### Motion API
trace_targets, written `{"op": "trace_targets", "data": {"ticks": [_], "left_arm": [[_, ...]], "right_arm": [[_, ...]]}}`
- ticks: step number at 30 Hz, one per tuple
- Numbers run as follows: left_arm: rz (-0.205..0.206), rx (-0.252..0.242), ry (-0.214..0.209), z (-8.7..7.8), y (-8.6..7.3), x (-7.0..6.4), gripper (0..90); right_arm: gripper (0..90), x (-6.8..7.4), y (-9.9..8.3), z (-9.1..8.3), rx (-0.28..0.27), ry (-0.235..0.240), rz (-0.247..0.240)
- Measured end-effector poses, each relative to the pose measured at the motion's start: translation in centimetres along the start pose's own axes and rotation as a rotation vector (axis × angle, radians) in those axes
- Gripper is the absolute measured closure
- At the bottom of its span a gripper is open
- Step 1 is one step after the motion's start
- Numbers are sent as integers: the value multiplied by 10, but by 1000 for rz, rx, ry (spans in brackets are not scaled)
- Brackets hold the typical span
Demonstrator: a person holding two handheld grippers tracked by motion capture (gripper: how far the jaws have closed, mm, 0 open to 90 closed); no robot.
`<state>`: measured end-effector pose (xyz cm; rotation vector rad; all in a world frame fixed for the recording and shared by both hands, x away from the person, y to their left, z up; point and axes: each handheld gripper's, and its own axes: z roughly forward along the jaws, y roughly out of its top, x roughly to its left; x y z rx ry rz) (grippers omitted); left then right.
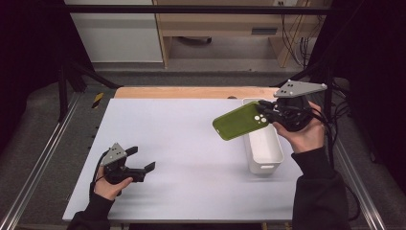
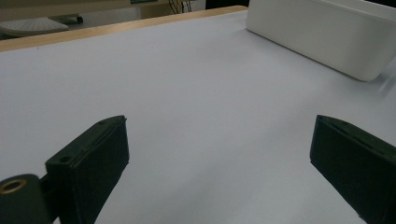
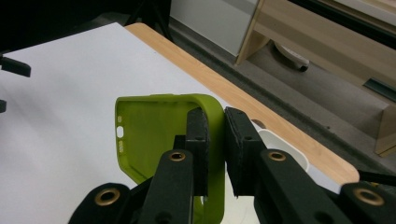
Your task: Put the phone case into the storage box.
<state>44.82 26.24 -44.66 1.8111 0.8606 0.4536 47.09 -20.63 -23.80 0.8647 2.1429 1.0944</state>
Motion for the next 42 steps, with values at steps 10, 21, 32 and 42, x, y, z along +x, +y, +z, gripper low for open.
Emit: {"op": "trace_targets", "data": {"ticks": [10,21,32,42], "left_arm": [[1,-3,0,-1,0,1,41],[2,-4,-1,-1,-1,2,38],[1,-4,-2,-2,-1,3,38],[8,-4,-6,-1,-1,3,39]], "right_arm": [[805,-9,11,-4,10,-62,-21],[805,-21,18,-4,38,-133,-43],[805,-29,26,-3,58,-178,-74],[805,-38,24,-2,79,-221,-122]]}}
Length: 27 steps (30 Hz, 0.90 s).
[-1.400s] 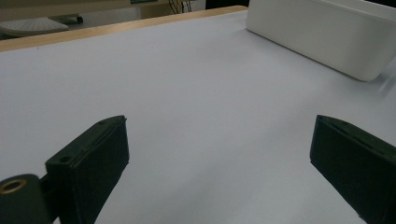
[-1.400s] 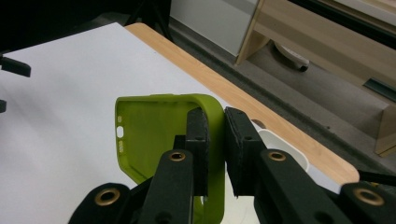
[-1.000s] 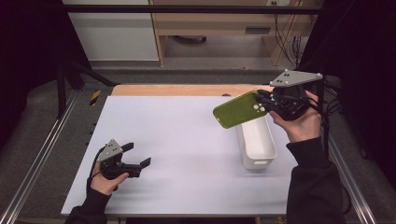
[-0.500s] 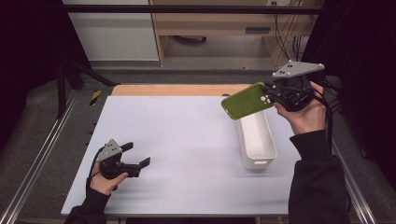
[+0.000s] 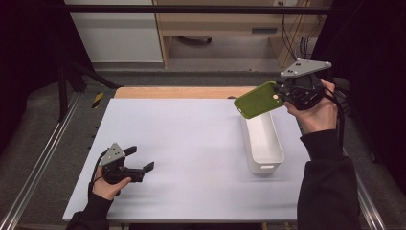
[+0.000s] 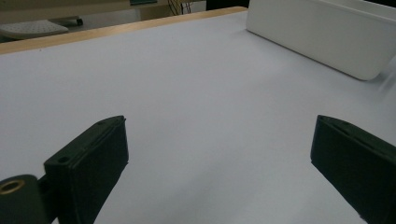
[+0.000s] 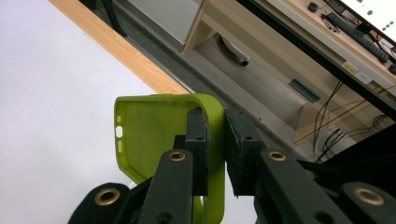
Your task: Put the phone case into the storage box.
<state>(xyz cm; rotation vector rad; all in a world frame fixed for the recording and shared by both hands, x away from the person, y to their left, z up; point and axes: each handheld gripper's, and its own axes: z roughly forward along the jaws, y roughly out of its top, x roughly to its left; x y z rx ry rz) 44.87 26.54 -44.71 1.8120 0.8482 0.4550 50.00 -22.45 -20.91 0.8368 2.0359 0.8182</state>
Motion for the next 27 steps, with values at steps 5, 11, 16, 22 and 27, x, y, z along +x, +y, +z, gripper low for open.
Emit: {"op": "trace_targets", "data": {"ticks": [5,11,16,22,27], "left_arm": [[1,-1,-2,0,-1,1,38],[3,3,-9,1,-1,1,39],[2,8,-10,2,-2,2,38],[4,9,-14,3,-4,3,38],[4,10,-10,3,-4,4,36]], "right_arm": [[805,-4,-1,3,7,-10,-23],[804,-10,-1,10,23,-27,-59],[804,-14,-2,16,33,-34,-97],[803,-19,-2,22,41,-42,-146],[803,-20,-2,27,51,-37,-178]]}}
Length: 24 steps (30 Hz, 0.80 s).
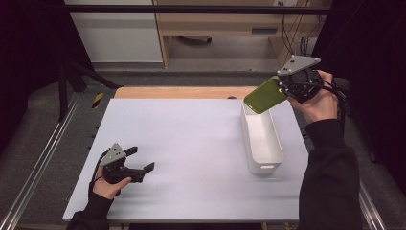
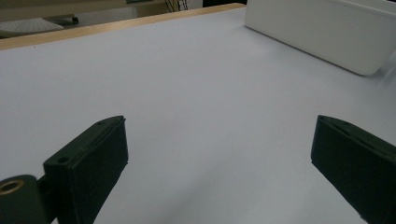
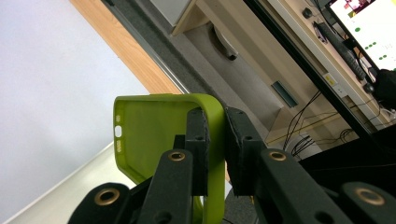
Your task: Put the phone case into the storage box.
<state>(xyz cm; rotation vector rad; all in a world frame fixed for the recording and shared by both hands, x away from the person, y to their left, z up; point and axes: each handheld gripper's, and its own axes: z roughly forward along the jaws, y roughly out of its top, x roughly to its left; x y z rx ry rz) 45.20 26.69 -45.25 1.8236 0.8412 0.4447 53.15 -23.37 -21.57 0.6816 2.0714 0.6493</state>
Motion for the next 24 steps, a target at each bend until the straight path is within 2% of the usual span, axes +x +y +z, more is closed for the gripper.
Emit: {"op": "trace_targets", "data": {"ticks": [15,24], "left_arm": [[-5,2,-1,1,-1,3,37],[-5,13,0,3,-3,4,37]], "right_arm": [[802,-8,-1,17,32,6,-110],[800,-14,0,31,62,38,-161]]}}
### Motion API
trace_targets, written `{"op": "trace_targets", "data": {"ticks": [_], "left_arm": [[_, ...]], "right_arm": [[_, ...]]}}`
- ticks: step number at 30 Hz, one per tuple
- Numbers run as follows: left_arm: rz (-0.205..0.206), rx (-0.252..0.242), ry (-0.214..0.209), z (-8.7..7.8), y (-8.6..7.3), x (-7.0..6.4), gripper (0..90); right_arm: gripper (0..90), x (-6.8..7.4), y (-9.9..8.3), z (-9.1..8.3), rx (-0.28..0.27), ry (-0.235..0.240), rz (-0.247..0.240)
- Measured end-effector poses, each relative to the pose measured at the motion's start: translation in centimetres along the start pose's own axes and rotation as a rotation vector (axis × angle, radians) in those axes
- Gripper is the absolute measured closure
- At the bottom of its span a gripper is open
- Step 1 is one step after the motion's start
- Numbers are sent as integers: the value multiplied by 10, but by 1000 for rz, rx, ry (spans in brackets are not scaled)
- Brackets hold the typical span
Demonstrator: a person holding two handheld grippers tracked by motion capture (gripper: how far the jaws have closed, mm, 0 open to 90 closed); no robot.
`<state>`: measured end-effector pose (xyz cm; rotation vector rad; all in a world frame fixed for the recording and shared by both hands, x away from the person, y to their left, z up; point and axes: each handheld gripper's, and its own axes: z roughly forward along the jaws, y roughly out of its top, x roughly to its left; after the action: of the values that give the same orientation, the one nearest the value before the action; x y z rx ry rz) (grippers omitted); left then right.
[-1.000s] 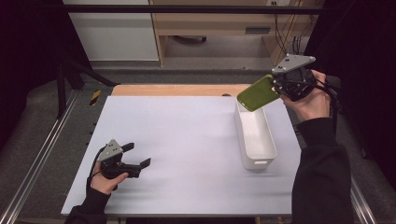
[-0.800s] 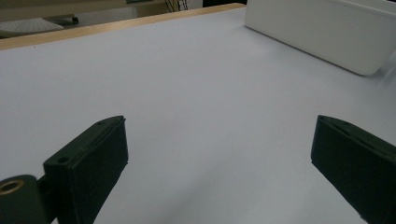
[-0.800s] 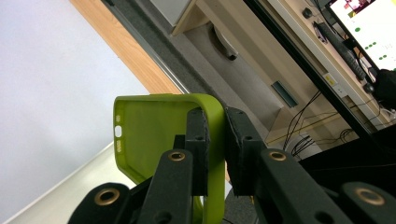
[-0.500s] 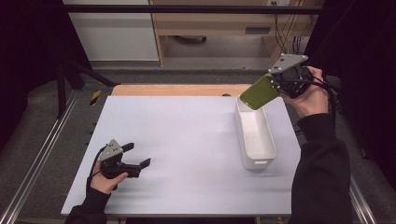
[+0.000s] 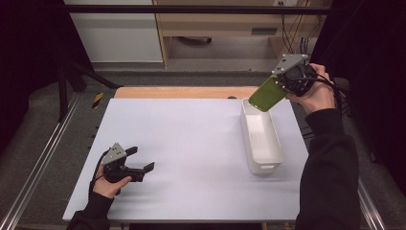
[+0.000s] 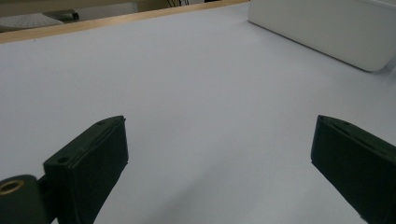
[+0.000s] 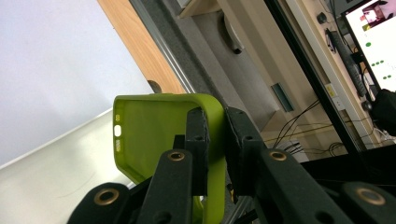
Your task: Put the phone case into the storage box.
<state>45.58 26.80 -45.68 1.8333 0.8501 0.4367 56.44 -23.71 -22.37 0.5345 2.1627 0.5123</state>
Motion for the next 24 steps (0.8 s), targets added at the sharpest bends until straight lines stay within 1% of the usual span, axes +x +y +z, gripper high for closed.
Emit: {"op": "trace_targets", "data": {"ticks": [3,7,12,15,18,20,24], "left_arm": [[-3,-1,-2,0,0,1,36],[-5,-4,-2,0,0,2,37],[-6,-7,-2,-1,0,3,37],[-6,-6,-4,-1,0,3,37],[-5,-7,-3,-1,0,3,37],[-5,-6,-3,-1,-1,3,37],[-3,-4,-2,0,-1,2,37]], "right_arm": [[800,-1,1,6,12,13,-38],[800,-2,3,12,20,28,-65],[800,-4,6,18,26,45,-124],[800,-5,8,23,27,51,-149],[799,-6,10,29,19,57,-162],[799,-5,11,33,25,63,-174],[799,-3,12,43,45,80,-221]]}}
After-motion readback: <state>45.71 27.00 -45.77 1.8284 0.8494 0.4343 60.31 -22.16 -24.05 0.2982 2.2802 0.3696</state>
